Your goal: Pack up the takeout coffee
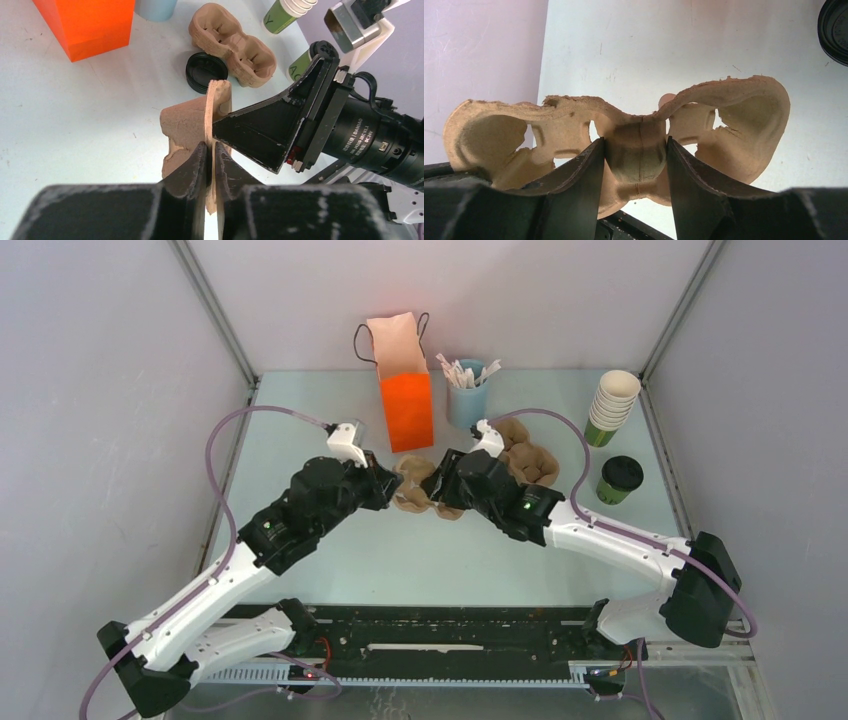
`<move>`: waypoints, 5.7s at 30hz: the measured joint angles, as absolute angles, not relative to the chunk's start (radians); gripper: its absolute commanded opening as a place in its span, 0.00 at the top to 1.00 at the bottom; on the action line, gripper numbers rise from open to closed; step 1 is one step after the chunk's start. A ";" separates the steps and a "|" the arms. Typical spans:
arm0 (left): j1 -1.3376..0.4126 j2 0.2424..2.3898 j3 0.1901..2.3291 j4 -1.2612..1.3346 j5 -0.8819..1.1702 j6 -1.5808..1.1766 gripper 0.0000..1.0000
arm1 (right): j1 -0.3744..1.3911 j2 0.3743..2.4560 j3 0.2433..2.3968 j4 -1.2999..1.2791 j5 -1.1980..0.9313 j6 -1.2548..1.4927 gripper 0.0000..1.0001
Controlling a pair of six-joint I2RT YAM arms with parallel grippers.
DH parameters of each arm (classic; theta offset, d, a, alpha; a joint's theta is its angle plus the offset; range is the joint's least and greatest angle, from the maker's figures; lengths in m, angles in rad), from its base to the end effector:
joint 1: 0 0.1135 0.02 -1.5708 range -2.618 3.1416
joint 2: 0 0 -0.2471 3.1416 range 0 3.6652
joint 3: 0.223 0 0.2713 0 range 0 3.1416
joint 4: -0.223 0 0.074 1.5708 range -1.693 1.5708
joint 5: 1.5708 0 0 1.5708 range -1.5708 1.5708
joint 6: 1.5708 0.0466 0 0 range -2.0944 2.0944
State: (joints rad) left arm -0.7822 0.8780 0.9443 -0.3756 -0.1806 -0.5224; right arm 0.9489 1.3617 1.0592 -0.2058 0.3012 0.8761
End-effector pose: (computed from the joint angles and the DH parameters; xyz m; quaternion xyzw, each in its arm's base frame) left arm 0.1736 -0.1607 0.3446 0.0515 0.8044 -0.2987 0.5110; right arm 0.2109 0.2705 0.2760 0.0449 0.8546 0.3171 0.4087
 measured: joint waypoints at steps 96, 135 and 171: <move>-0.357 0.982 1.102 -0.311 0.804 -0.530 1.00 | 0.549 1.343 1.713 -0.725 -0.978 0.057 0.61; -0.488 1.074 1.126 -0.196 0.886 -0.629 1.00 | 0.585 1.230 1.501 -0.916 -0.702 -0.013 0.63; -0.513 1.100 1.126 -0.193 0.887 -0.627 1.00 | 0.639 1.323 1.560 -1.001 -0.478 -0.212 0.67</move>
